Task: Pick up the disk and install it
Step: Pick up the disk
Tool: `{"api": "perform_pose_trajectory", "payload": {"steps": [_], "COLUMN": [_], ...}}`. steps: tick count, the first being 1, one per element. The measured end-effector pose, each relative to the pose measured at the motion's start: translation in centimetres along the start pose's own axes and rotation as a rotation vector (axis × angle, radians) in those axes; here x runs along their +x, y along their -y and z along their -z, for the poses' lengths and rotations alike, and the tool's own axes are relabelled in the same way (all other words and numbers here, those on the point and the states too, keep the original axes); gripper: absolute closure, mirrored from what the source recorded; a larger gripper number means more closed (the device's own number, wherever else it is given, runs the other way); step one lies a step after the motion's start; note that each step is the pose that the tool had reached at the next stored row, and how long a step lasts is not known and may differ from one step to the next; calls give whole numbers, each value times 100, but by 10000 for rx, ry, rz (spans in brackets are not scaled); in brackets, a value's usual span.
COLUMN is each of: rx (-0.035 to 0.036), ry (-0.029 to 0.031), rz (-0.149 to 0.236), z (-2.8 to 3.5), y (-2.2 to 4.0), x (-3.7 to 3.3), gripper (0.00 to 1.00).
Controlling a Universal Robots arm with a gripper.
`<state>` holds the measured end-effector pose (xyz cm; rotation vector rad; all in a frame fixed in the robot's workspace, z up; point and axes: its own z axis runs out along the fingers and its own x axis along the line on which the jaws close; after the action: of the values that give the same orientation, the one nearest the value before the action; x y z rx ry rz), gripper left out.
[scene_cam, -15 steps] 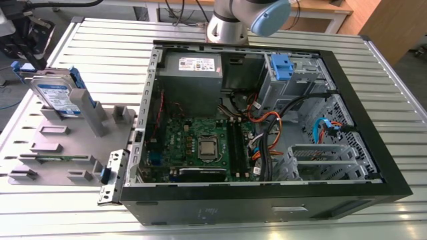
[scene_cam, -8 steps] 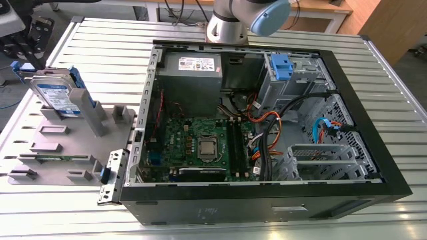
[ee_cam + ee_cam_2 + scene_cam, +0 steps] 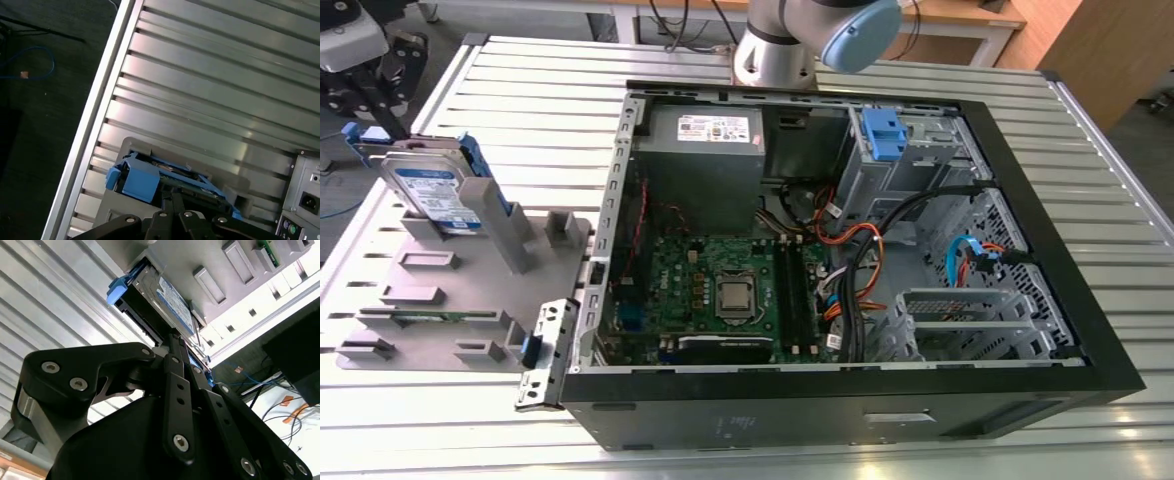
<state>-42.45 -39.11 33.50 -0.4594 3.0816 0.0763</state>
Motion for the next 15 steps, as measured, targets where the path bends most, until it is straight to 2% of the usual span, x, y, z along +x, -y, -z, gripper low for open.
{"api": "perform_pose_trajectory", "payload": {"steps": [11, 15], "rx": [-62, -71], "ry": [-89, -100], "rz": [1973, 2241], "z": [-3, -4], "y": [0, 0], "x": [0, 0], "gripper": [89, 89]}}
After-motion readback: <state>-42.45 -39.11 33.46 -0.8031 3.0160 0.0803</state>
